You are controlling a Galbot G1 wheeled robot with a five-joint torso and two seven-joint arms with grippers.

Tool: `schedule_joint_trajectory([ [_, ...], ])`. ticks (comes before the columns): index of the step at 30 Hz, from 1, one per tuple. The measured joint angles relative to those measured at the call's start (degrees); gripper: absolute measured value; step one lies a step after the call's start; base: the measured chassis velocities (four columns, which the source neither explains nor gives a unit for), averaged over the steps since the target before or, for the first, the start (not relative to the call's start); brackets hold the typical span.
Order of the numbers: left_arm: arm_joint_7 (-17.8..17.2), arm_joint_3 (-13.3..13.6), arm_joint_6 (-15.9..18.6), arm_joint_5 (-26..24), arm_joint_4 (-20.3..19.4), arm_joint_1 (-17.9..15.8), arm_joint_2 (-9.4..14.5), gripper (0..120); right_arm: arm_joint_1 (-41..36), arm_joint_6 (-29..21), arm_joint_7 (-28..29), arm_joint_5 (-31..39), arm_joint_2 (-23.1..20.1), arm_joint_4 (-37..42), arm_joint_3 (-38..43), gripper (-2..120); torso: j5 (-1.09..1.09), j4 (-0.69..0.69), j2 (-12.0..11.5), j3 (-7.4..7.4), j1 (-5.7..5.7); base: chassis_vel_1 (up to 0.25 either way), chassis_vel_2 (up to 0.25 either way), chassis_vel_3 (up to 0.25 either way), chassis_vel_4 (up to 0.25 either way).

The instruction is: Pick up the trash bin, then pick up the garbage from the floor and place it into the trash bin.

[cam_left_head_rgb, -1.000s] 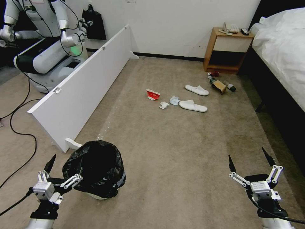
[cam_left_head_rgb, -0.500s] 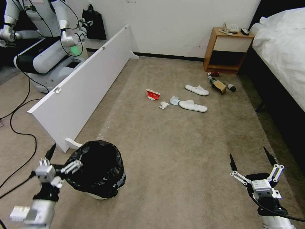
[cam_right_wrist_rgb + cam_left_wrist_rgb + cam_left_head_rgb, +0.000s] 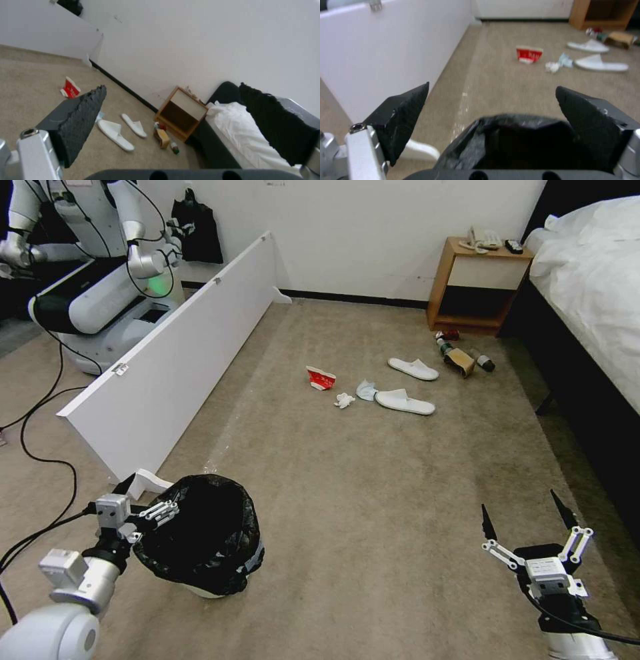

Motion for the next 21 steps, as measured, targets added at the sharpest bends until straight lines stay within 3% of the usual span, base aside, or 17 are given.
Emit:
schedule_joint_trajectory([
  [5,0.6,-0.6,2.7,-3.0,1.8,-0.5,2.6,100,0.3,0.1,0.0,0.0,0.0,-0.9,0.1,100,0.0,0.01,0.0,0.0,0.0,0.0,0.0,0.0,0.0],
  [12,4.1,-2.2,5.6,-1.6,5.0,-2.8,6.6,100,1.1,0.2,0.1,0.4,0.0,-1.8,1.0,100,0.0,-0.01,0.0,0.0,0.0,0.0,0.0,0.0,0.0],
  [21,7.0,-2.8,7.8,-1.8,7.7,-3.0,8.7,100,2.0,0.2,0.2,0.5,0.0,-3.2,1.1,100,0.0,0.01,0.0,0.0,0.0,0.0,0.0,0.0,0.0],
])
